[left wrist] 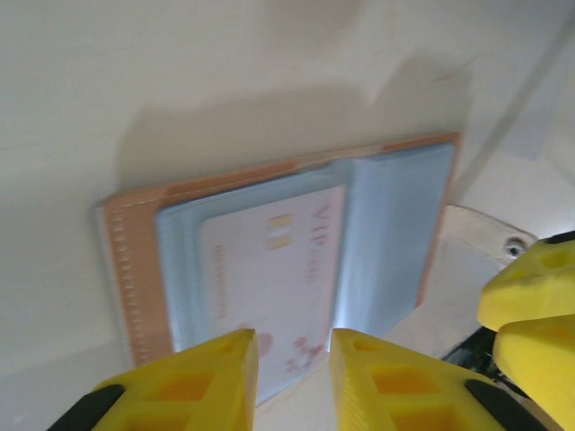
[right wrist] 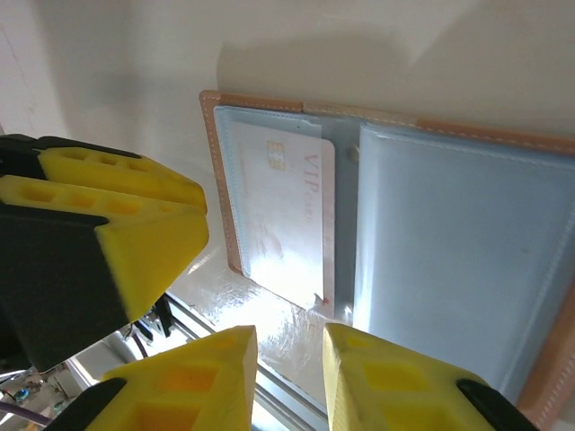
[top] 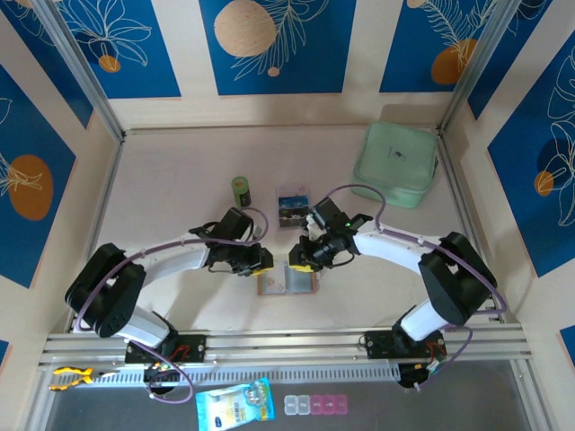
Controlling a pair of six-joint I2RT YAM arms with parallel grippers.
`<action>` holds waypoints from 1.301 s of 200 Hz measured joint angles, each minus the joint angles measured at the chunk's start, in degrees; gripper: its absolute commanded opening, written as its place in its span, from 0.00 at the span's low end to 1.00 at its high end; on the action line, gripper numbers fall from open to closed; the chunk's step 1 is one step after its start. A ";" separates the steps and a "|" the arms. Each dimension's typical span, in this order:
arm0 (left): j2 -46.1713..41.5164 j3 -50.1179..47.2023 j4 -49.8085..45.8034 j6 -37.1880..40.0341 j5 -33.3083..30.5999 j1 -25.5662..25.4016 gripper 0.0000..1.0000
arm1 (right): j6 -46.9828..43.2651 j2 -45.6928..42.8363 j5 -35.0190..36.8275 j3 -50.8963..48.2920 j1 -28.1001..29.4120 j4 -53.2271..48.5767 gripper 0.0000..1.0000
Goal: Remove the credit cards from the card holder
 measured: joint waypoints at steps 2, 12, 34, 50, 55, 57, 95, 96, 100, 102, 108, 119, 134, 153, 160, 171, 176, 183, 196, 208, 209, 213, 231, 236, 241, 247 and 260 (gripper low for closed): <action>0.00 -0.17 -0.02 -0.04 0.00 0.02 0.23 | 0.00 0.20 0.00 0.13 0.09 0.09 0.26; 0.00 -0.83 0.04 0.02 0.02 0.26 0.21 | 0.00 1.64 -0.02 0.79 0.66 0.28 0.25; 0.07 -1.92 0.59 0.00 0.13 0.35 0.17 | -0.02 4.04 0.00 1.73 1.81 0.79 0.25; 0.52 -2.45 1.14 -0.02 0.31 0.37 0.15 | -0.02 5.51 0.00 2.01 2.43 1.18 0.24; 0.74 -2.62 1.44 0.00 0.31 0.37 0.14 | 0.00 5.84 0.02 2.08 2.62 1.20 0.24; 0.85 -2.67 1.51 0.00 0.31 0.37 0.14 | -0.02 6.03 -0.02 2.12 2.67 1.22 0.24; 1.95 -3.04 1.53 0.59 0.22 0.44 0.10 | -0.02 8.09 0.02 2.58 3.67 1.64 0.24; 2.01 -3.06 1.53 0.61 0.22 0.44 0.10 | -0.02 8.13 0.00 2.60 3.67 1.66 0.24; 2.16 -3.15 1.60 0.68 0.24 0.48 0.09 | -0.02 8.37 0.02 2.75 3.76 1.66 0.23; 2.29 -3.19 1.64 0.72 0.24 0.50 0.09 | -0.02 8.52 0.00 2.82 3.80 1.66 0.23; 2.71 -3.39 1.84 0.92 0.33 0.66 0.08 | -0.02 8.87 0.00 2.99 3.87 1.68 0.23; 3.04 -3.56 2.43 0.92 1.14 0.94 0.08 | -0.02 9.38 0.00 3.32 3.96 1.68 0.22; 3.08 -3.72 3.04 0.90 1.36 1.01 0.08 | -0.04 9.75 0.02 3.63 4.09 1.68 0.22; 3.08 -3.78 3.10 0.94 1.36 1.03 0.08 | -0.24 10.08 0.15 4.09 4.22 1.62 0.22; 3.08 -3.78 3.10 0.94 1.38 1.07 0.08 | -0.42 10.45 0.20 4.42 4.24 1.60 0.22; 3.08 -3.78 3.08 0.98 1.38 1.11 0.08 | -0.52 11.13 0.28 4.85 4.24 1.62 0.22; 3.08 -3.78 3.10 1.07 1.38 1.11 0.08 | -0.63 11.41 0.42 5.03 4.24 1.62 0.22; 3.08 -3.78 3.08 1.09 1.38 1.11 0.08 | -0.81 11.78 0.57 5.14 4.28 1.57 0.23; 3.08 -3.78 3.08 1.09 1.38 1.14 0.08 | -1.18 12.35 0.94 5.35 4.44 1.25 0.23; 3.08 -3.78 3.08 1.09 1.40 1.16 0.08 | -1.62 12.61 1.55 5.62 4.68 0.76 0.23; 3.08 -3.78 3.08 1.09 1.40 1.18 0.08 | -1.75 12.63 1.62 5.66 4.70 0.74 0.23; 3.06 -3.78 3.08 1.09 1.40 1.18 0.08 | -1.88 12.70 1.79 5.77 4.81 0.52 0.23; 3.04 -3.78 3.06 1.09 1.38 1.18 0.08 | -2.49 12.74 2.62 6.27 5.18 -0.20 0.24; 3.04 -3.78 3.06 1.09 1.38 1.18 0.08 | -2.69 12.74 2.84 6.36 5.27 -0.33 0.24; 3.04 -3.78 3.06 1.09 1.38 1.18 0.08 | -2.89 12.74 3.02 6.38 5.35 -0.37 0.24; 3.04 -3.78 3.06 1.11 1.38 1.20 0.08 | -3.08 12.76 3.10 6.38 5.38 -0.42 0.24; 3.02 -3.78 3.04 1.11 1.38 1.22 0.08 | -3.34 12.92 3.21 6.40 5.46 -0.48 0.24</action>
